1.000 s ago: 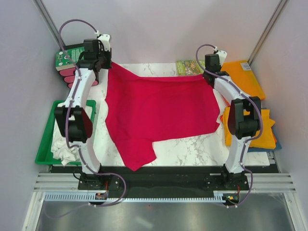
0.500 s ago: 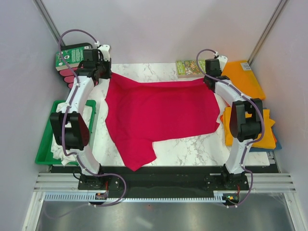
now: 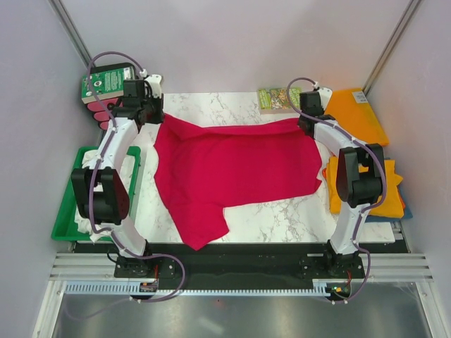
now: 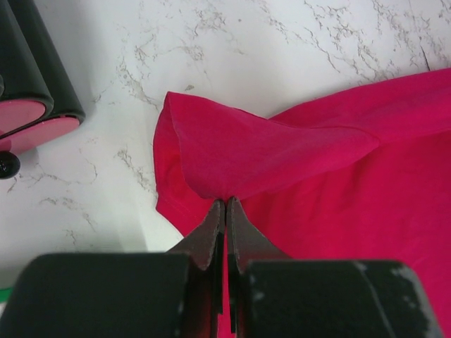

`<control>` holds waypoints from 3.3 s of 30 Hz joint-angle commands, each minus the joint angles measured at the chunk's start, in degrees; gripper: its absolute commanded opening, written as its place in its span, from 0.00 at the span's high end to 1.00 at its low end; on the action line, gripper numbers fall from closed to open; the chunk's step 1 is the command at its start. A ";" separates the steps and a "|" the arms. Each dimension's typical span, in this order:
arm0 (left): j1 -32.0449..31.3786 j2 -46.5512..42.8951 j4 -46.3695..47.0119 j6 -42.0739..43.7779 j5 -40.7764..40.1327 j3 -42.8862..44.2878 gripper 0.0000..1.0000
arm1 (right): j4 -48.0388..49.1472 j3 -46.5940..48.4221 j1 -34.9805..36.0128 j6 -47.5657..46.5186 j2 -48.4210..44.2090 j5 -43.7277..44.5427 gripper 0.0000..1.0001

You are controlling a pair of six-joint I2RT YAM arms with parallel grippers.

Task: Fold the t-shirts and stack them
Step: Fold the flattened tshirt in 1/3 of the way

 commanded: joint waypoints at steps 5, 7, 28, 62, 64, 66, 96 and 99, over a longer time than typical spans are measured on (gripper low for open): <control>0.46 -6.88 0.97 -0.86 2.50 -6.45 0.98 | 0.28 -2.97 -0.45 1.91 -2.19 1.51 1.00; 0.38 -7.15 0.79 -0.51 2.41 -8.56 0.98 | -0.16 -2.53 -0.36 2.09 -1.48 1.51 1.00; 0.37 0.32 1.23 0.37 1.36 -13.49 0.98 | -7.10 1.42 -0.45 3.76 6.60 5.55 1.00; -1.91 11.56 -0.78 -4.64 5.14 0.56 0.19 | -6.21 12.22 -0.10 4.55 11.69 -5.34 1.00; -2.26 13.93 -1.66 -4.64 5.31 1.80 0.20 | -7.27 12.94 -0.01 4.72 13.80 -6.05 1.00; -2.44 14.65 -1.93 -4.72 5.31 1.89 0.21 | -7.71 12.41 -0.01 5.16 14.51 -6.49 1.00; -2.61 8.40 0.71 -5.17 6.89 -6.11 0.24 | -0.16 4.42 6.84 4.73 -0.16 -10.26 0.46; -2.61 9.90 0.09 -5.08 7.33 -5.93 0.32 | 0.02 2.22 8.69 4.55 -0.25 -10.70 0.67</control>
